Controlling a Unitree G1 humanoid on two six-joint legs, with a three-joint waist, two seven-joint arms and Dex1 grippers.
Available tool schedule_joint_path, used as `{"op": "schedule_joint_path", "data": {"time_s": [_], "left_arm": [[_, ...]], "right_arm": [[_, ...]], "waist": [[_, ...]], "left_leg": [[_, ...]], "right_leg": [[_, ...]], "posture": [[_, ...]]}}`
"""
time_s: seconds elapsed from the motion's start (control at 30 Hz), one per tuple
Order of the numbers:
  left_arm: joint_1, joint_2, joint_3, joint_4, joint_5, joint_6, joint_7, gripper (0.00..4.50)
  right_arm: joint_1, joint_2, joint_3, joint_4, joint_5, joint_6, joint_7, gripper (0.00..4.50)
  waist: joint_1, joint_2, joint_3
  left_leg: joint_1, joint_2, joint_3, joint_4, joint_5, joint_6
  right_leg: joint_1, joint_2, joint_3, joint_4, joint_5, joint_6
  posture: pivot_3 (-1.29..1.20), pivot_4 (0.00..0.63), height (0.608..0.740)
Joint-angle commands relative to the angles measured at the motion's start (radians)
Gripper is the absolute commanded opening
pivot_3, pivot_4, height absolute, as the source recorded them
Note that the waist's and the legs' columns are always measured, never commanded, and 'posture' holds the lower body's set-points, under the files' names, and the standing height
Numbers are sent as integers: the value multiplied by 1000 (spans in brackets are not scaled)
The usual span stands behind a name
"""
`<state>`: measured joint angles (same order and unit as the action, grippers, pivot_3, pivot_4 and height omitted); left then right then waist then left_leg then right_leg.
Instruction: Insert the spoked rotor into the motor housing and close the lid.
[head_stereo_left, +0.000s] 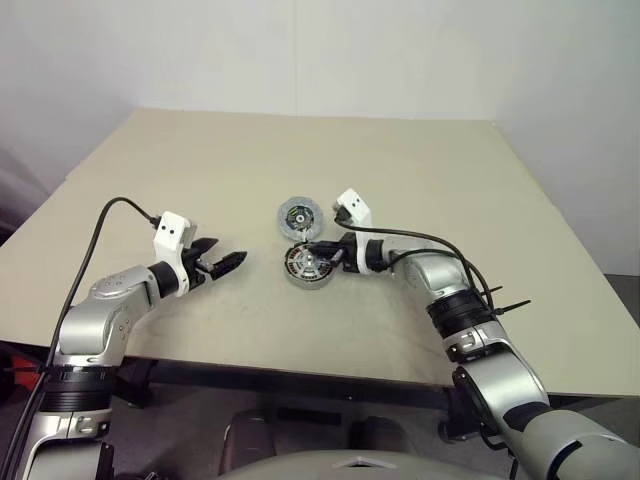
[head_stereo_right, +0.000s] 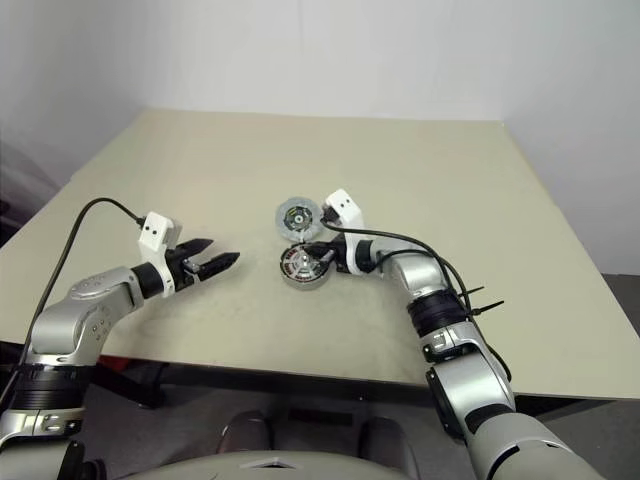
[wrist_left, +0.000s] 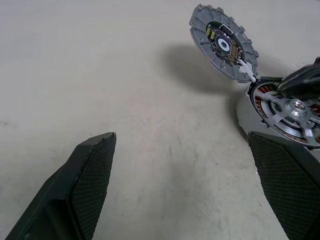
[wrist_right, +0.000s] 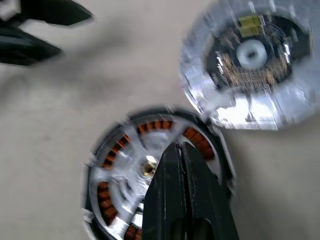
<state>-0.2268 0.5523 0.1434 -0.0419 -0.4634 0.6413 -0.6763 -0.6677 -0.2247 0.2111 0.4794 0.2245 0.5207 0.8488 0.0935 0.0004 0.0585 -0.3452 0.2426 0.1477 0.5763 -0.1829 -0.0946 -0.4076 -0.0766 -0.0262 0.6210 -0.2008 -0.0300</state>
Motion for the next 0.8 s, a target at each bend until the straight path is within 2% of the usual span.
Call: {"op": "schedule_joint_path", "data": {"time_s": [0.03, 0.17, 0.3, 0.43, 0.53, 0.7, 0.8], "left_arm": [[-14, 12, 13, -18, -2, -7, -5, 4500], [-13, 15, 19, -15, -1, -9, -4, 4500], [-17, 11, 14, -12, 1, -12, -2, 4500], [-25, 5, 8, -6, 3, -15, -2, 4500], [-30, 0, 3, -2, 5, -17, -3, 4500], [-43, -5, -6, 15, 12, -25, -9, 4500], [-55, -8, -13, 27, 13, -31, -11, 4500]], "right_arm": [[34, 7, 21, 39, -33, -41, 7, 22], [63, 11, 24, 40, -56, -94, -5, 22], [27, 26, -39, 39, -27, -164, -16, 22], [-22, 6, -60, -11, -12, -233, 34, 22], [-61, -62, -7, -82, -37, -276, 168, 22], [-130, -188, 97, -99, -119, -466, 399, 22], [-195, -234, 149, -49, -170, -592, 500, 632]], "waist": [[0, 0, 0], [0, -1, -1], [-1, -2, -1], [-1, -1, -1], [0, -1, 0], [-1, -1, -1], [-1, -1, 0]], "left_leg": [[0, 0, 0, 0, 0, 0], [1, 0, 0, 0, 0, 1], [2, 0, 0, 0, -2, 3], [2, 0, 0, 0, -2, 3], [1, 0, 0, 0, -2, 3], [-2, 0, 0, 0, -4, 6], [-2, 0, 0, 2, -4, 8]], "right_leg": [[0, 0, 0, 0, 0, 0], [2, 0, 0, 0, 0, 0], [3, 0, 0, 1, 0, 0], [1, 0, 0, 1, 0, 0], [-1, 0, 0, 1, 0, 0], [-1, 0, 0, -2, 0, 0], [-1, 0, 0, -2, 0, 0]], "posture": [[0, 0, 740], [0, 0, 740], [0, 0, 740], [0, 0, 740], [0, 0, 740], [0, 0, 740], [0, 0, 740]]}}
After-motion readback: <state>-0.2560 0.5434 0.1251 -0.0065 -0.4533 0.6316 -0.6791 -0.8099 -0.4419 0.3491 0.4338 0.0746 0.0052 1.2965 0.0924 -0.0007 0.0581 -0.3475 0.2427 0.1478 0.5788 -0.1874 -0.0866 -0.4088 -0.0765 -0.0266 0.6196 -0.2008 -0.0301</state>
